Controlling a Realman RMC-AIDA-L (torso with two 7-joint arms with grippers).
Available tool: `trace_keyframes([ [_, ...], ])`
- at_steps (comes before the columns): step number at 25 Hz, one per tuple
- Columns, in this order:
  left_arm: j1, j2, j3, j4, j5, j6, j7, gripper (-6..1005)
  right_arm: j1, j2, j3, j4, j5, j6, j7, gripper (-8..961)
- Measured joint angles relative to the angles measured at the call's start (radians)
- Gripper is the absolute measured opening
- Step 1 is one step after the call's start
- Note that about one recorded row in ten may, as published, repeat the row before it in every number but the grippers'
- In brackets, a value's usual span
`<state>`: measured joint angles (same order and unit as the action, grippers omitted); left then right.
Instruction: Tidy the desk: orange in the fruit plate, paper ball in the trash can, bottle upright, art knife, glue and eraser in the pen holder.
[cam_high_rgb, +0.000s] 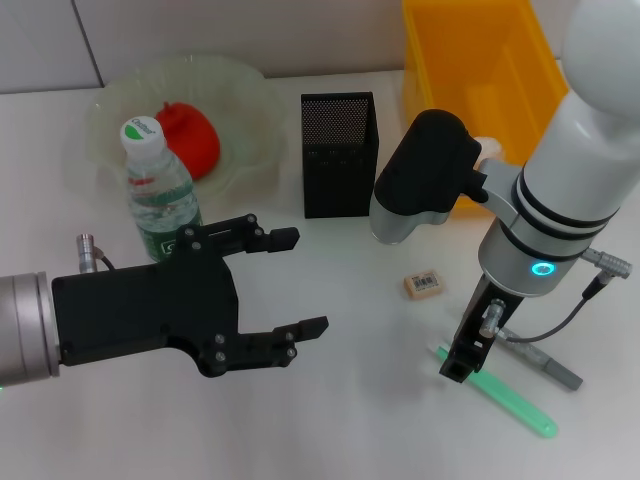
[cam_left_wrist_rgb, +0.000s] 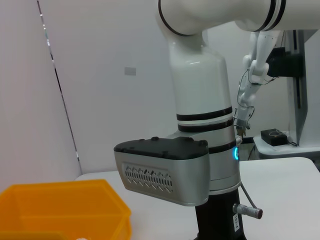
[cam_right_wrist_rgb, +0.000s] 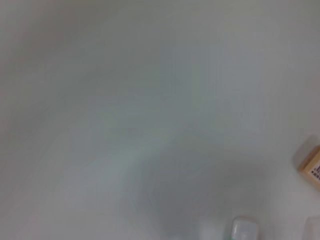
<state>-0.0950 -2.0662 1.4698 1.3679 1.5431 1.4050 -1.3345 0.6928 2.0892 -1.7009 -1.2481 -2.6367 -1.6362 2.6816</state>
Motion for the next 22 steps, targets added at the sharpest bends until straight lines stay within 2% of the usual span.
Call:
trace_keyframes([
  [11, 0.001, 0.000, 0.000, 0.001, 0.000, 0.002, 0.000, 784, 0.002, 0.000, 0.000, 0.001, 0.000, 0.003, 0.004, 339],
  [22, 0.003, 0.000, 0.000, 0.002, 0.000, 0.009, 0.013, 784, -0.003, 0.000, -0.002, 0.001, 0.000, 0.002, 0.009, 336],
])
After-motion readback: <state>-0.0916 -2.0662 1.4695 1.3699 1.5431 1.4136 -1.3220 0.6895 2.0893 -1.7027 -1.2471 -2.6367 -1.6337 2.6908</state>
